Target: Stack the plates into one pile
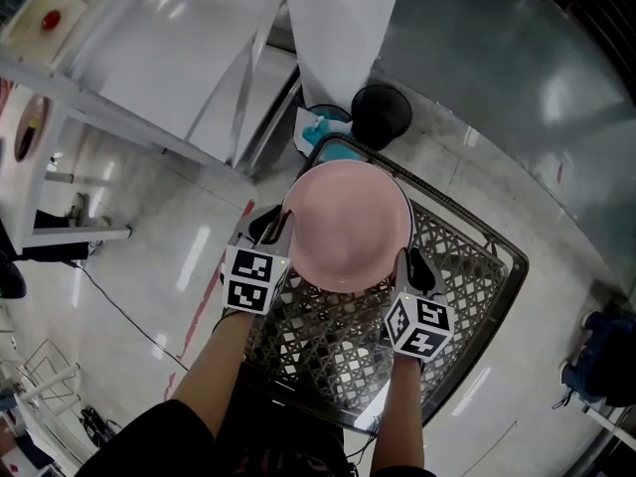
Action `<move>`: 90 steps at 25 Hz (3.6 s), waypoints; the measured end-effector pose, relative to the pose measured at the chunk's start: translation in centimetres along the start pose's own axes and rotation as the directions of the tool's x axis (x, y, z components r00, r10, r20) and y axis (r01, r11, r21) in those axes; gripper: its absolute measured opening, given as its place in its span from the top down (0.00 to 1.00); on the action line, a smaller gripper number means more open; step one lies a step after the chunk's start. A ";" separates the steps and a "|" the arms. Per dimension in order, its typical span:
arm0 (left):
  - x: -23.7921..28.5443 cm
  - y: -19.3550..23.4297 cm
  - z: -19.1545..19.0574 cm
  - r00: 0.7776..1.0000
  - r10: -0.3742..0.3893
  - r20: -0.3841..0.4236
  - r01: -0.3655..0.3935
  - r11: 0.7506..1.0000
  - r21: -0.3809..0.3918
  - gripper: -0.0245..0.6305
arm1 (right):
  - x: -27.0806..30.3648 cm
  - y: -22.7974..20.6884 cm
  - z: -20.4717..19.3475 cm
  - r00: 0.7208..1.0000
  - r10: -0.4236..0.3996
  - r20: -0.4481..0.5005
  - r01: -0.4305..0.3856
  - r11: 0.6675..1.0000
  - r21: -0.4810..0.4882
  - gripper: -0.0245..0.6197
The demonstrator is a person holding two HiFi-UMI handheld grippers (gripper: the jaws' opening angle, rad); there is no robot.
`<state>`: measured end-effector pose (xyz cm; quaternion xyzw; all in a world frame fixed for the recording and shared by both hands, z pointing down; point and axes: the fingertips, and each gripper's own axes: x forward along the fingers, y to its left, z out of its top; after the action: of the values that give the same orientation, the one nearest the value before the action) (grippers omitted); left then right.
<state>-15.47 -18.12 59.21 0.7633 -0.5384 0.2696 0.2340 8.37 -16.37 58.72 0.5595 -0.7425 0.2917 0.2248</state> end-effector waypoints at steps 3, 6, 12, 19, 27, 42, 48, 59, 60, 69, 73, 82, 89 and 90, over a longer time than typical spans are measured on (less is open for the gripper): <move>-0.3 -0.2 0.4 1.000 -0.008 0.016 0.008 1.000 0.031 0.87 | -0.3 -0.1 0.1 1.000 -0.003 0.008 0.003 1.000 0.004 0.83; -0.7 -0.2 0.1 1.000 -0.006 0.017 0.005 1.000 0.019 0.88 | -0.8 -0.1 0.2 1.000 0.000 0.012 0.000 1.000 0.004 0.83; -2.3 -0.8 0.6 0.999 -0.009 0.044 0.008 1.000 0.025 0.92 | -2.1 0.3 0.6 0.999 0.008 0.039 -0.008 1.000 0.001 0.87; -4.5 -1.5 0.9 0.998 -0.035 0.061 0.033 0.999 0.024 0.97 | -4.3 1.6 1.3 0.997 0.007 0.071 -0.007 1.000 0.001 0.94; -7.3 -2.9 1.7 0.993 -0.061 0.103 0.057 0.998 0.039 0.97 | -7.0 2.9 1.5 0.994 0.021 0.109 -0.021 1.000 0.004 0.95; -12.1 -5.5 4.4 0.978 -0.078 0.194 0.066 0.995 0.071 0.97 | -12.5 4.4 4.4 0.976 0.054 0.213 -0.050 0.998 -0.024 0.95; -14.8 -6.1 5.5 0.969 -0.088 0.232 0.069 0.994 0.088 0.97 | -14.9 5.6 5.4 0.964 0.076 0.256 -0.067 0.997 -0.040 0.95; -20.3 -7.2 8.7 0.939 -0.112 0.324 0.075 0.990 0.123 0.97 | -20.2 7.1 8.1 0.935 0.100 0.340 -0.078 0.994 -0.080 0.95; -20.7 -7.3 9.1 0.935 -0.116 0.334 0.078 0.989 0.127 0.97 | -20.8 7.1 8.5 0.931 0.101 0.350 -0.077 0.994 -0.082 0.95; -24.0 -8.5 12.4 0.901 -0.160 0.403 0.079 0.974 0.211 0.97 | -26.0 7.0 11.0 0.894 0.089 0.440 -0.047 0.993 -0.106 0.95; -25.5 -9.2 14.2 0.879 -0.182 0.440 0.087 0.970 0.228 0.96 | -28.1 6.3 12.1 0.874 0.072 0.480 -0.024 0.994 -0.105 0.95; -27.4 -11.0 16.0 0.848 -0.227 0.479 0.111 0.959 0.259 0.96 | -31.5 6.1 12.8 0.844 0.040 0.534 0.019 0.994 -0.105 0.95; -27.8 -12.5 15.8 0.841 -0.243 0.484 0.121 0.955 0.270 0.96 | -32.8 5.3 12.3 0.838 0.023 0.546 0.033 0.995 -0.092 0.95; -27.8 -12.6 15.7 0.841 -0.246 0.482 0.122 0.954 0.273 0.96 | -32.9 5.2 12.2 0.837 0.021 0.546 0.035 0.995 -0.091 0.95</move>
<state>-8.66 -5.01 28.17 0.8776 -0.4697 0.0947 0.0171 12.26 -0.66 27.13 0.6106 -0.7870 0.0828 0.0316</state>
